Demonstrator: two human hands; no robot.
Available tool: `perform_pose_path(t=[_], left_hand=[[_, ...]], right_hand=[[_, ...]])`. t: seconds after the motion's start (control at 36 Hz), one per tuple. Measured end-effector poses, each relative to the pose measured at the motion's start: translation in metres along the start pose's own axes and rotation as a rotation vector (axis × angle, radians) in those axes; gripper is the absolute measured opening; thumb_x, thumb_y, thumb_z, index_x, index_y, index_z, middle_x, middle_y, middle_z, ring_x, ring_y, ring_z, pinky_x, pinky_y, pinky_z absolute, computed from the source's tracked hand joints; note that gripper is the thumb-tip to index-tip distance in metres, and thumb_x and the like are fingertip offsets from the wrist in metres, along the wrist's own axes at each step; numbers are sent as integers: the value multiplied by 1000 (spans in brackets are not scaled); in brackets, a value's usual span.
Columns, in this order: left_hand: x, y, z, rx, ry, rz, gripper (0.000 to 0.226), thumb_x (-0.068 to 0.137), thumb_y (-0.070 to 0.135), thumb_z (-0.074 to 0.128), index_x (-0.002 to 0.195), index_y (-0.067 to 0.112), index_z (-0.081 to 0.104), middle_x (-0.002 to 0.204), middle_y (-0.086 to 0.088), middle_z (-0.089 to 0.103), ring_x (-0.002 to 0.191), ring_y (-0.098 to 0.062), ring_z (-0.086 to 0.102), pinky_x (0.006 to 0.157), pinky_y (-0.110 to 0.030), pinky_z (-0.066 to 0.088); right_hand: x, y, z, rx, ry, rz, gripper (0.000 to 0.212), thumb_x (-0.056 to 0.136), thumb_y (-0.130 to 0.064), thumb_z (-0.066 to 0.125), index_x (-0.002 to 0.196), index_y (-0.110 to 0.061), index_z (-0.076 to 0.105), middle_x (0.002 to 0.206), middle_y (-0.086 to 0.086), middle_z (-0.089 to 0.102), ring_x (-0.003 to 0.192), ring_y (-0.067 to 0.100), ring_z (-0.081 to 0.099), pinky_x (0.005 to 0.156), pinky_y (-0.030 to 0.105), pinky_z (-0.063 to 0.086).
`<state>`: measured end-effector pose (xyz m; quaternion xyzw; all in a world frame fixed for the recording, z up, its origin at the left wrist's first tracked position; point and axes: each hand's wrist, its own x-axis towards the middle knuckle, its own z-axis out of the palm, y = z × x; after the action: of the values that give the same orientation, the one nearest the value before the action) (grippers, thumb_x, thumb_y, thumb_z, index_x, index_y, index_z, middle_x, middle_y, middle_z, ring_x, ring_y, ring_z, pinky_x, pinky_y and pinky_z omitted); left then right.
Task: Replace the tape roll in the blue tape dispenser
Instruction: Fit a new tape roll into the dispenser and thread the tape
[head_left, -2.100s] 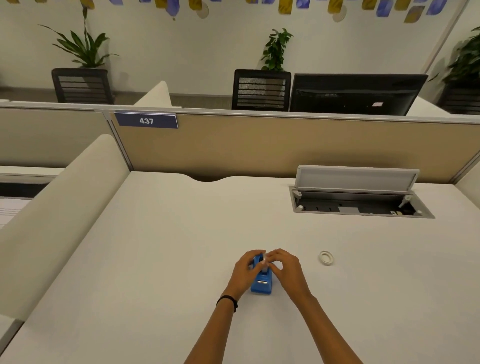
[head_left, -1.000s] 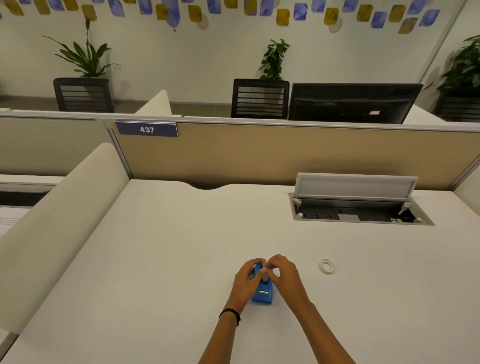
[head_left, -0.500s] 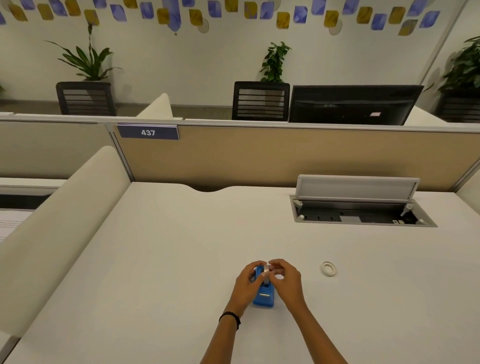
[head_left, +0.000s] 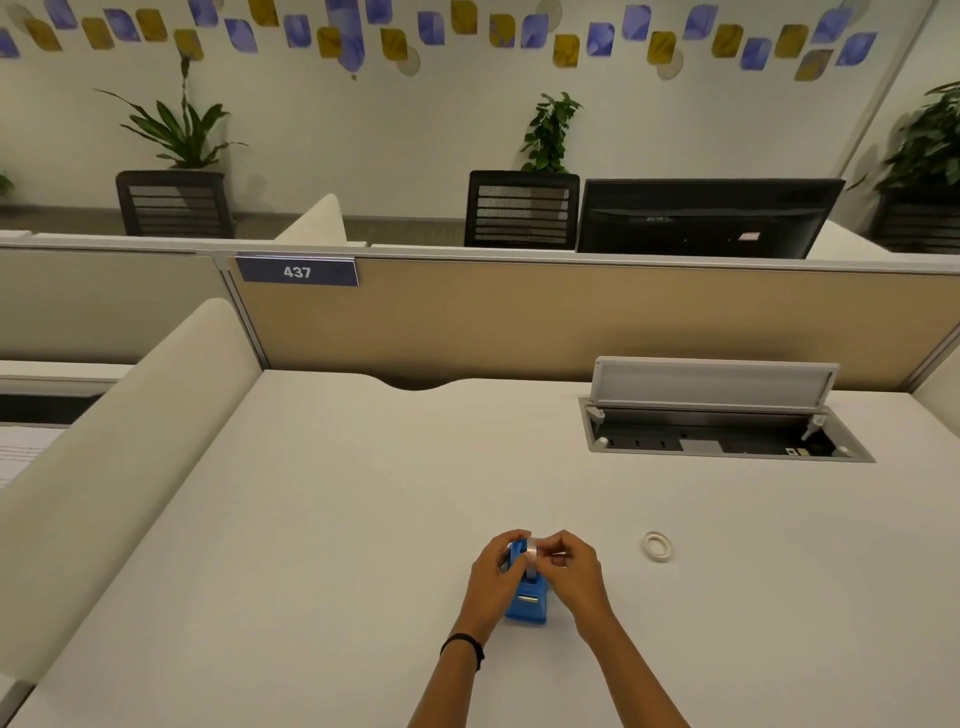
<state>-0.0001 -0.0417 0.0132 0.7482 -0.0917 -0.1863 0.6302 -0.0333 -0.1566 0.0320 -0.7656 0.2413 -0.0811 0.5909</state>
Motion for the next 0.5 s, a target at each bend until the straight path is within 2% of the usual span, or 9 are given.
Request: perform_pose_path(t=[0.14, 0.28, 0.42, 0.5], left_hand=[[0, -2, -1, -12, -15, 17, 26, 93, 16, 51, 119, 20, 53, 125, -4, 58, 111, -20, 59, 95, -28, 51], [0, -3, -1, -15, -26, 27, 25, 94, 13, 50, 115, 26, 53, 121, 0, 58, 108, -15, 59, 84, -13, 51], [0, -4, -1, -1, -40, 14, 26, 93, 12, 50, 116, 25, 52, 121, 2, 56, 111, -14, 56, 95, -21, 46], [0, -5, -1, 8, -49, 1, 27, 93, 14, 51, 119, 23, 51, 124, 3, 54, 112, -12, 54, 98, -22, 44]], right_hand=[[-3, 1, 2, 69, 3, 46, 13, 77, -1, 69, 88, 2, 63, 83, 13, 65, 79, 26, 64, 74, 32, 55], [-5, 2, 2, 66, 7, 54, 11, 76, 2, 69, 85, -2, 63, 85, 14, 67, 81, 28, 66, 73, 32, 56], [-6, 4, 2, 29, 28, 77, 9, 77, 4, 65, 83, -2, 63, 82, 13, 66, 74, 21, 64, 63, 19, 52], [-7, 4, 6, 45, 78, 108, 5, 83, -1, 61, 81, -6, 63, 78, 9, 65, 69, 13, 62, 58, 14, 47]])
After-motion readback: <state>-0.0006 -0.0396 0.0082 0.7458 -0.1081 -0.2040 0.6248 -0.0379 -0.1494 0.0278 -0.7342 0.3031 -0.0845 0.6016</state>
